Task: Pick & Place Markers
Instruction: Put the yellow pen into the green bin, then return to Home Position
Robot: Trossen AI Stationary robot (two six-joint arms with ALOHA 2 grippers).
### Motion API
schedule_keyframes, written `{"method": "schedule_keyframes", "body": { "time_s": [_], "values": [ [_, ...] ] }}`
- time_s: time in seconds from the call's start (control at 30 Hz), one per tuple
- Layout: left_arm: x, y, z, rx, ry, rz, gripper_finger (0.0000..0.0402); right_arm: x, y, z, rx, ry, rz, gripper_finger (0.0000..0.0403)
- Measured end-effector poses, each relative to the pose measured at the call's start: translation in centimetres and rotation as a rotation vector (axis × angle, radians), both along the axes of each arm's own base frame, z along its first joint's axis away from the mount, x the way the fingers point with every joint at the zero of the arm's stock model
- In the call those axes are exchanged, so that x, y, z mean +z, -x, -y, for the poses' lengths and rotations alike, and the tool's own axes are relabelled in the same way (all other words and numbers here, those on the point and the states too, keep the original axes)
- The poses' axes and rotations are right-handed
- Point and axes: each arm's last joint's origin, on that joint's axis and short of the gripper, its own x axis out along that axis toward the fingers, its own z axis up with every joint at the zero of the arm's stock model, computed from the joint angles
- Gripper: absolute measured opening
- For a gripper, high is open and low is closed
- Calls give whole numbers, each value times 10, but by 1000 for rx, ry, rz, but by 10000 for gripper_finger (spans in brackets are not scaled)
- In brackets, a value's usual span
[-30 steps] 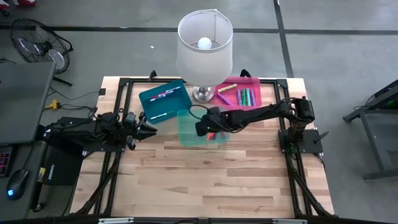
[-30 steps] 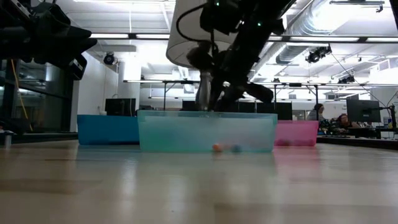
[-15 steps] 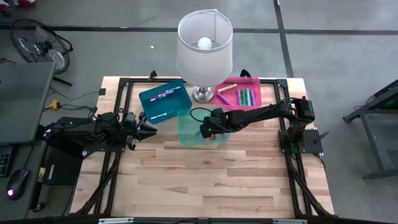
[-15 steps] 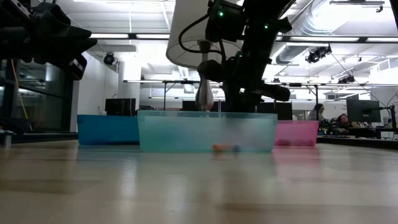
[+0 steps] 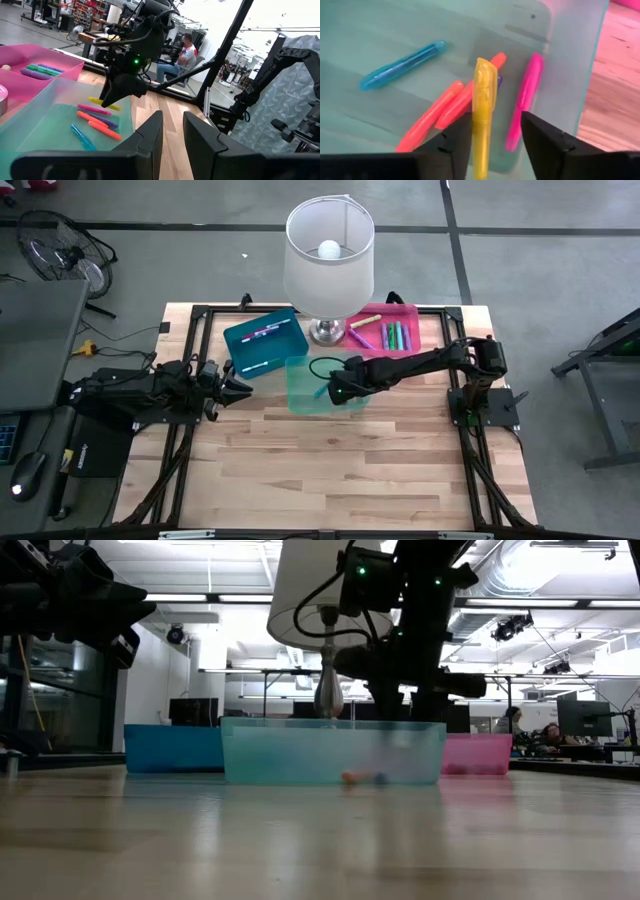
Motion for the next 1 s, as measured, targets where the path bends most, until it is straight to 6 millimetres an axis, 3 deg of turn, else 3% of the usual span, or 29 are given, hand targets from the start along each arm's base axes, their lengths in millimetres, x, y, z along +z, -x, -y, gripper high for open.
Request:
{"method": "schedule_keyframes", "body": {
  "time_s": [0.23, 0.4, 0.73, 1.0],
  "values": [
    [0, 0, 0, 0, 0, 0, 74, 1, 1, 0, 23, -12, -12, 236],
    [0, 0, 0, 0, 0, 0, 74, 14, 7, 1, 12, 16, 0, 273],
    [0, 0, 0, 0, 0, 0, 74, 43, 24, 10, 29, 46, 14, 283],
    [0, 0, 0, 0, 0, 0, 74, 73, 50, 10, 38, 104, -7, 284]
  ]
}}
